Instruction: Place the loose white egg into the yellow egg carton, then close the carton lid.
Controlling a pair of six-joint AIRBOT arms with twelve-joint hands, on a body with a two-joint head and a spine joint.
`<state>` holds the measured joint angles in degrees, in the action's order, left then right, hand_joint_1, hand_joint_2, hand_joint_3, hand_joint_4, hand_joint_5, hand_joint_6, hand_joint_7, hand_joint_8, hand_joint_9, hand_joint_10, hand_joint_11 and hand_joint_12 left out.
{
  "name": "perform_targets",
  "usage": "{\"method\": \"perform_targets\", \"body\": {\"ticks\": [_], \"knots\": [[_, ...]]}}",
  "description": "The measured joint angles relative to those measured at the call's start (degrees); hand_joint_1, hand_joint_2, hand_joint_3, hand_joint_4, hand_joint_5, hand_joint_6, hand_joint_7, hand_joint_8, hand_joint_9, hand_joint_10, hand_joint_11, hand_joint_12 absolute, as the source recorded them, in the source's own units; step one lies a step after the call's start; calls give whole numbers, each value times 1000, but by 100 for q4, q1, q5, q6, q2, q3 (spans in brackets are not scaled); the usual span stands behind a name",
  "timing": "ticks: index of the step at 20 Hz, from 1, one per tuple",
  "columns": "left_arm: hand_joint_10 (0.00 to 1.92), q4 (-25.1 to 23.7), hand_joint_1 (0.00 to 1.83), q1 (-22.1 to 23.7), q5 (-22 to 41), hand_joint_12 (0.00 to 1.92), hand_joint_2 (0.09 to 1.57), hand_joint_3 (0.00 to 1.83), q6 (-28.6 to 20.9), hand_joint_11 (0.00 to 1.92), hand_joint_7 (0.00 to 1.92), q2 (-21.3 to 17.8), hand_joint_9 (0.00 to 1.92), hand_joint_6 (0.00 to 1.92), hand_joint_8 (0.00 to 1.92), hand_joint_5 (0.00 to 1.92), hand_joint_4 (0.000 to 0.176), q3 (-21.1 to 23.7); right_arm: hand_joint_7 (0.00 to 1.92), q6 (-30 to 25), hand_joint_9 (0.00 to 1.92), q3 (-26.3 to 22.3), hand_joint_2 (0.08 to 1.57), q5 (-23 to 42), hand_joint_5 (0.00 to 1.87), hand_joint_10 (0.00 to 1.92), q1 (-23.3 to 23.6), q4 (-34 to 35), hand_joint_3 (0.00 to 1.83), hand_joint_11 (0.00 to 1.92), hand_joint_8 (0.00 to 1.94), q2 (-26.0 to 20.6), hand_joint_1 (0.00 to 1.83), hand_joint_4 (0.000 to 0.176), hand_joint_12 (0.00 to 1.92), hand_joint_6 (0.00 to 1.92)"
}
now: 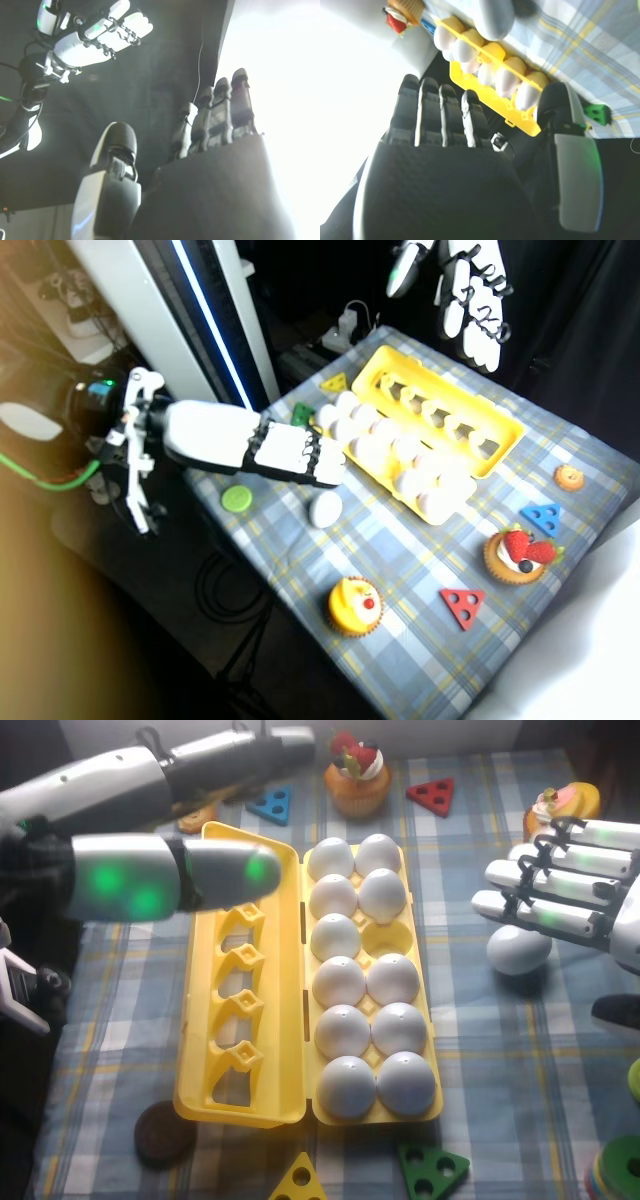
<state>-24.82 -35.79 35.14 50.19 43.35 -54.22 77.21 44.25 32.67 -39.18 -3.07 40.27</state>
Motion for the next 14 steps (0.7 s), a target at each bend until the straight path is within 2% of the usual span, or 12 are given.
{"method": "perform_targets", "body": {"ticks": [2,3,4,5,9,10,13,14], "knots": [[14,11,447,-22,-4,448,1366,2,-37,0,90,0,48,10,0,99,0,0,51,2,0,-37,1195,28,0,329,0,48,30,0,4,-2,698,0,1212,0],[7,-7,461,-24,0,168,1364,1,-55,0,64,0,28,4,6,88,3,9,59,2,0,-52,1198,48,0,366,-2,42,20,0,5,0,704,0,1287,0],[1,-11,412,-72,22,33,1379,7,-61,0,41,0,5,6,6,63,20,46,56,0,0,-72,1195,122,0,367,-39,7,16,0,3,2,714,0,1297,0],[0,-90,402,-90,7,6,1382,8,-74,0,35,0,0,6,5,58,24,48,56,0,0,-72,1195,120,0,367,-42,24,14,0,3,13,715,0,1299,0],[0,-33,401,-87,13,0,1383,7,-76,0,34,-2,0,5,4,57,25,46,56,0,0,-9,1196,122,0,365,-42,48,14,0,3,24,715,0,1296,0],[8,-57,454,-87,2,9,1367,0,-76,17,70,0,20,18,15,93,0,48,56,0,0,70,1181,109,0,320,-42,61,6,0,2,76,775,0,1291,0],[0,-61,424,-87,-2,17,1379,4,-76,7,52,0,1,2,1,65,0,46,83,0,0,284,1171,-136,16,354,-35,118,0,0,12,334,854,0,1305,7],[0,-61,413,-87,0,196,1390,0,-76,1,35,0,0,7,14,52,0,46,105,0,0,365,1182,-245,45,415,-9,120,3,0,17,439,884,0,1341,20]]}}
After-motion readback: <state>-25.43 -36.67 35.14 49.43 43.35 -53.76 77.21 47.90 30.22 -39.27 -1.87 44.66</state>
